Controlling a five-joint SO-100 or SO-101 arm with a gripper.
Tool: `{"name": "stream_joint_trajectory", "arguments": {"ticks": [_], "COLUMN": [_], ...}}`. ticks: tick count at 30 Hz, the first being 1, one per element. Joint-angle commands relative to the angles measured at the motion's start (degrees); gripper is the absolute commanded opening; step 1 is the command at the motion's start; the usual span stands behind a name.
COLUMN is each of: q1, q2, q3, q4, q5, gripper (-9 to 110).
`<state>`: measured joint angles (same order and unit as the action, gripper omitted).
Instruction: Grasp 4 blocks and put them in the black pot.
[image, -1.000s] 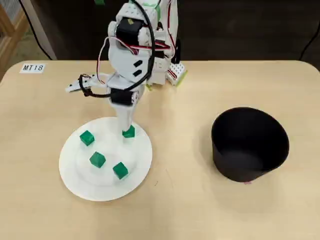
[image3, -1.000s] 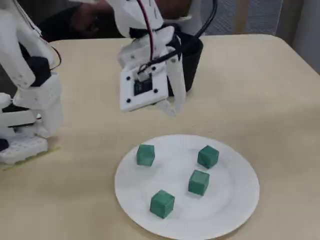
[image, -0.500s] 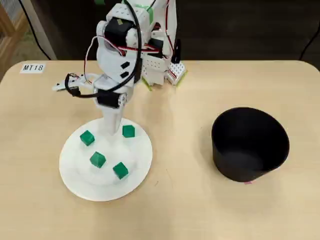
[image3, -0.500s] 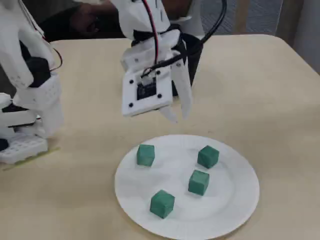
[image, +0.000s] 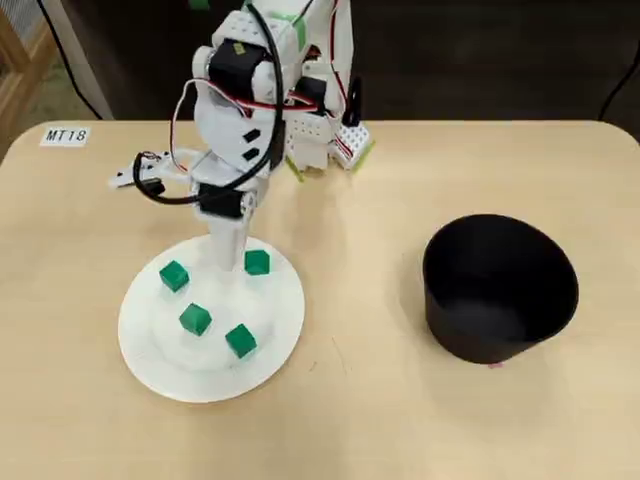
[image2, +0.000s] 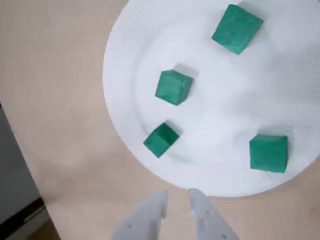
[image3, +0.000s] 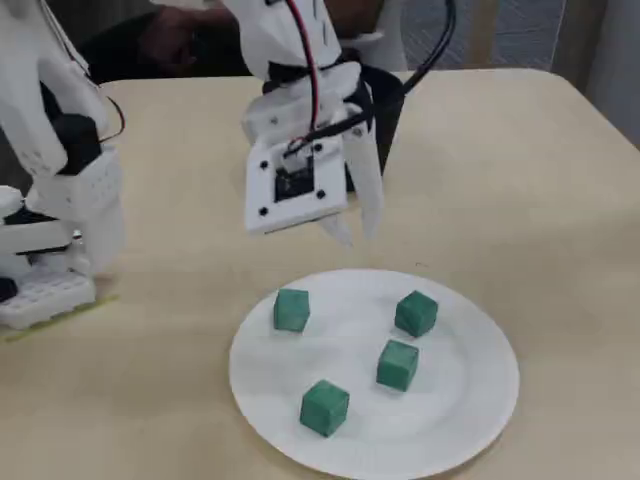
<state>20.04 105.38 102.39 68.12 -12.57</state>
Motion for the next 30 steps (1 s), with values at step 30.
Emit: {"name": "stream_joint_trajectory", "arguments": {"ticks": [30], "q1": [-1.1], "q2": [-3.2], "q3": [-3.0], "q4": [1.1], "q5": [0.2], "gripper": [6]}}
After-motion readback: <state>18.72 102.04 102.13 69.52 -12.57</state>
